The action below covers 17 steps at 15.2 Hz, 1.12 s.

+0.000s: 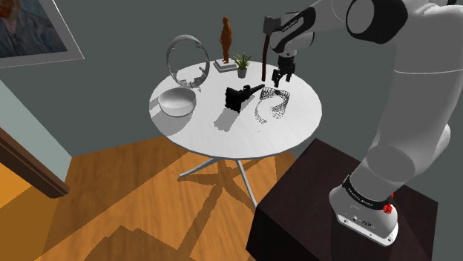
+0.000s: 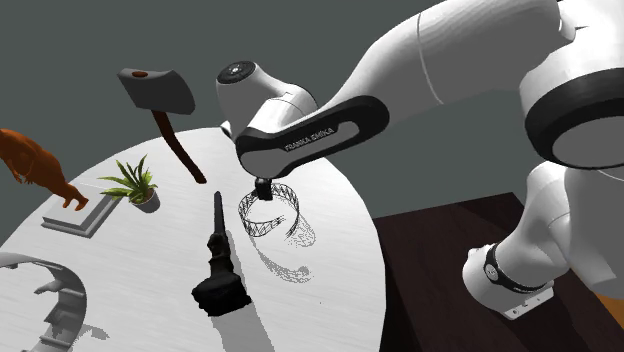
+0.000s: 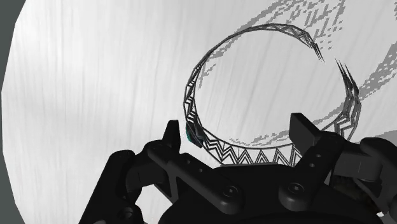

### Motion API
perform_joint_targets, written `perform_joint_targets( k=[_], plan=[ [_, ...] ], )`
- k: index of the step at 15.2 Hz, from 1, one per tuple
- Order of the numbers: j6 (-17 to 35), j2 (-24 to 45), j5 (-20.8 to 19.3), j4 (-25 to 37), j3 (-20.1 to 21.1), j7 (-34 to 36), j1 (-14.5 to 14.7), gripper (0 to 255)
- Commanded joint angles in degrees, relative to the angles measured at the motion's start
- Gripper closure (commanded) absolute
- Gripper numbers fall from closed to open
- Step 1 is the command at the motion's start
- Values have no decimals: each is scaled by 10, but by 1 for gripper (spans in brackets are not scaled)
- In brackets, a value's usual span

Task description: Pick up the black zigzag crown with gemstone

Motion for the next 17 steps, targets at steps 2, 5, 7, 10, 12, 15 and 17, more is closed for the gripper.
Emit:
perform_joint_targets(
  k=[2, 5, 7, 10, 12, 15, 17],
  plan=[
    [-10, 71, 18, 71, 4, -20, -24, 0],
    [-18, 125, 29, 127, 8, -31, -42, 0],
    [-7, 133, 31, 124, 10, -31, -44, 0],
    [9, 147, 35, 121, 13, -33, -45, 0],
    [22, 159, 38, 119, 15, -34, -47, 0],
    [22, 159, 38, 120, 15, -34, -47, 255],
    [22, 159, 38, 120, 15, -34, -47, 255]
  ],
)
